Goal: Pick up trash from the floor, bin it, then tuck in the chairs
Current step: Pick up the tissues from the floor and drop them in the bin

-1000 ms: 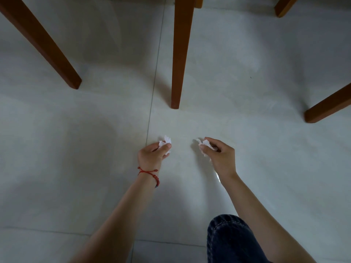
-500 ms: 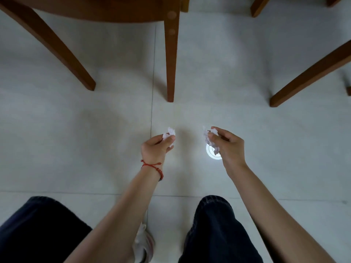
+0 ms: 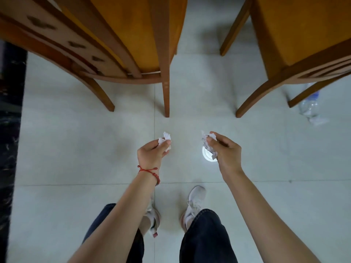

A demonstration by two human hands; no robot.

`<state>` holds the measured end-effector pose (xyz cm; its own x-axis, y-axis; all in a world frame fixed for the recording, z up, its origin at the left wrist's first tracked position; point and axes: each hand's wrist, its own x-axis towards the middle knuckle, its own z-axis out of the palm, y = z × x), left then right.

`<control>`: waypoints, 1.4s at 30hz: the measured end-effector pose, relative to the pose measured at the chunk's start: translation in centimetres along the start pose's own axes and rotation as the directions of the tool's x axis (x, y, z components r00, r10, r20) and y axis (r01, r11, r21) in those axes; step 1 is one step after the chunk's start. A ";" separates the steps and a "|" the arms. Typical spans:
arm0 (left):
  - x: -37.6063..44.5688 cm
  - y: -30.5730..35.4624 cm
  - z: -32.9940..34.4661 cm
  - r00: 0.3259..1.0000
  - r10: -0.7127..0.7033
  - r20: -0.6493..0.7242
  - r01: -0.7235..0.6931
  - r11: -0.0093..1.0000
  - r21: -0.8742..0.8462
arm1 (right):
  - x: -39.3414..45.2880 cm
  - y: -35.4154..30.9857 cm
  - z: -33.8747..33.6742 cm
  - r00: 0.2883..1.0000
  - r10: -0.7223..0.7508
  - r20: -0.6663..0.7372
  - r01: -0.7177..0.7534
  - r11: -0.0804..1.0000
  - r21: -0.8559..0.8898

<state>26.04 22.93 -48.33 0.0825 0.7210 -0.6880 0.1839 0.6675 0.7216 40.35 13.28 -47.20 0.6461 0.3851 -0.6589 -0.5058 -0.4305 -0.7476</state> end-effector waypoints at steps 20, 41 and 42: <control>-17.9 21.8 -6.5 0.990 0.128 -0.053 -0.137 0.966 -0.220 | -20.1 -20.5 2.2 0.971 -0.234 0.054 0.233 0.972 0.031; -20.4 28.8 -21.6 0.963 0.175 -0.205 -0.249 0.870 -0.425 | -29.0 -25.5 15.4 0.932 -0.292 0.214 0.302 0.953 -0.017; -20.2 28.8 -22.3 0.961 0.168 -0.220 -0.250 0.866 -0.434 | -29.2 -25.5 16.1 0.928 -0.290 0.233 0.304 0.953 -0.025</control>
<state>7.83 31.75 -11.98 -0.1052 0.8458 -0.5231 -0.2860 0.4780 0.8305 25.15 26.14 -10.24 0.6135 0.6722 -0.4145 -0.2715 -0.3133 -0.9100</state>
